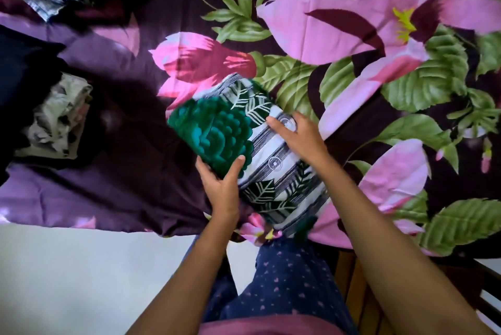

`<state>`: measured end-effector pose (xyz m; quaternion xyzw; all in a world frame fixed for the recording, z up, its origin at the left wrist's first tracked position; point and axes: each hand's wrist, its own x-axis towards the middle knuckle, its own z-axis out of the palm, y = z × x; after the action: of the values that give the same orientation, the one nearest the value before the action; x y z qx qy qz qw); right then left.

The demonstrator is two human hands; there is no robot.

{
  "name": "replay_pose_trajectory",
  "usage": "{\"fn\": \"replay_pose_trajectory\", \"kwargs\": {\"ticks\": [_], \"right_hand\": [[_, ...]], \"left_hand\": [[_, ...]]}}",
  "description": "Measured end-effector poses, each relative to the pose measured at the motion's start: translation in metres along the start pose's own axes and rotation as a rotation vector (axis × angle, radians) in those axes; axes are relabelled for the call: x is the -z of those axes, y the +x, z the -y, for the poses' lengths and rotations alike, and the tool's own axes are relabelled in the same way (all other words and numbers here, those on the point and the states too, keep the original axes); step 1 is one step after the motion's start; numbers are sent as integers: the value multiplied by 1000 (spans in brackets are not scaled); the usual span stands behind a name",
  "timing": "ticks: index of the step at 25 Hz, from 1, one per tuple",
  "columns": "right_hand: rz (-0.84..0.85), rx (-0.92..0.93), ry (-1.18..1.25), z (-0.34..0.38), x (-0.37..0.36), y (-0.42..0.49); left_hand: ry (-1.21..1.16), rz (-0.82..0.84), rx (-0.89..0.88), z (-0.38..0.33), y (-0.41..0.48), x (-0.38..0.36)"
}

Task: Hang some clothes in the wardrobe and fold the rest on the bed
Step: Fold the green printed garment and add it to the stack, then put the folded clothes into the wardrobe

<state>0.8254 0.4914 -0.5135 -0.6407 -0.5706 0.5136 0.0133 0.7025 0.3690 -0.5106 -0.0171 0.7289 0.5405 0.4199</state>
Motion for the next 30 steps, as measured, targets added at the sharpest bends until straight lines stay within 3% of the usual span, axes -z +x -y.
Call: {"fn": "replay_pose_trajectory", "kwargs": {"ticks": [2,4,6,8,9,12,16,18,20,25,27,30], "right_hand": [[-214,-71,267,-3,-9,-31],[-276,-127,308,-5,-24,-46],[-296,-67,137,-1,-37,-51],[-348,148,-75,2,-46,-44],[-295,225,-118,6,-49,-39],[13,150,-156,24,-55,-28],[103,-224,106,75,-49,-30],[162,-284,251,118,-51,-38],[199,-180,205,166,-61,-45],[322,259,-375,290,-119,-46],[404,376,-605,338,-146,-50],[427,435,-718,385,-186,-51]], "left_hand": [[185,129,-210,-21,12,11],[400,125,-285,-35,36,15],[662,105,-299,-38,51,15],[887,239,-302,-37,54,18],[932,311,-250,-37,54,21],[828,338,-3,-41,56,33],[525,261,186,-73,59,53],[328,196,308,-105,61,69],[320,149,310,-139,67,93],[813,43,4,-225,94,183],[825,-26,-2,-256,103,222],[763,-147,-10,-280,120,268]]}}
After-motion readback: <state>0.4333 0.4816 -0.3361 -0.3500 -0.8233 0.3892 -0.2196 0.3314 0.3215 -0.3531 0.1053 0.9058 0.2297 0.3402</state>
